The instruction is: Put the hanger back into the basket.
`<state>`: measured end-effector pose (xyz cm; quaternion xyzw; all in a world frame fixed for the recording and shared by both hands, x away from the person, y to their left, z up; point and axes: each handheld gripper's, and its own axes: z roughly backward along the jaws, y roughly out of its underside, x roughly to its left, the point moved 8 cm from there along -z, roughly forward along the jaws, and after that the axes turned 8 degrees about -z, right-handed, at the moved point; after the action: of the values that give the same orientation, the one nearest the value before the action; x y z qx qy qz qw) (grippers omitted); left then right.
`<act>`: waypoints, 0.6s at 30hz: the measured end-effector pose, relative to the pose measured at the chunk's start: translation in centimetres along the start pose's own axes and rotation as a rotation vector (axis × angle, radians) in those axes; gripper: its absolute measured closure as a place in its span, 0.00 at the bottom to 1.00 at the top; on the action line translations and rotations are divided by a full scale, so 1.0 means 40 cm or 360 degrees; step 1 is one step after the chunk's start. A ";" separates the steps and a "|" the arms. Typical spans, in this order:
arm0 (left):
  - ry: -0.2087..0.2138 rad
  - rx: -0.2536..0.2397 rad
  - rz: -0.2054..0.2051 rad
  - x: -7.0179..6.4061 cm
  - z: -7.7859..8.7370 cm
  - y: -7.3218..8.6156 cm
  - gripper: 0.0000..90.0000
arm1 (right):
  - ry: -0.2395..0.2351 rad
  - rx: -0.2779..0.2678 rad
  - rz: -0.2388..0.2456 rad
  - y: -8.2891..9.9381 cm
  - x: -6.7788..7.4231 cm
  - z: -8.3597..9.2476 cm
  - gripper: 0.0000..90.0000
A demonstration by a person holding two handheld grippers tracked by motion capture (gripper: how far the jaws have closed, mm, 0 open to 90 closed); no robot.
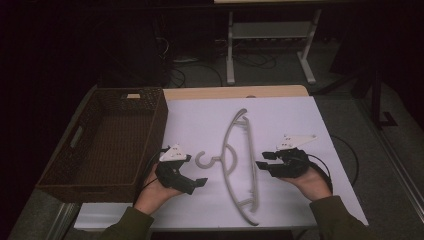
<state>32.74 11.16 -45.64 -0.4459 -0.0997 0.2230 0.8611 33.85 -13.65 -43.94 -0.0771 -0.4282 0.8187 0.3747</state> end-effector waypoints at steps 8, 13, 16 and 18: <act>0.0005 -0.0005 0.0005 0.001 0.000 0.002 0.00 | -0.0007 0.0232 -0.0037 0.053 -0.006 -0.035 0.96; 0.0009 -0.0009 0.0004 0.001 0.002 0.001 0.00 | -0.0003 0.0388 0.0002 0.100 -0.012 -0.053 0.99; 0.0007 -0.0017 0.0012 0.001 0.002 0.000 0.00 | -0.0029 0.0444 0.0000 0.118 -0.007 -0.064 0.99; 0.0005 -0.0022 0.0013 0.002 0.003 -0.001 0.00 | -0.0054 0.0496 0.0027 0.130 0.000 -0.076 0.99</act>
<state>32.78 11.27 -45.52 -0.4526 -0.0981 0.2252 0.8572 32.35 -13.52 -49.77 -0.0077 -0.3016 0.8795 0.3680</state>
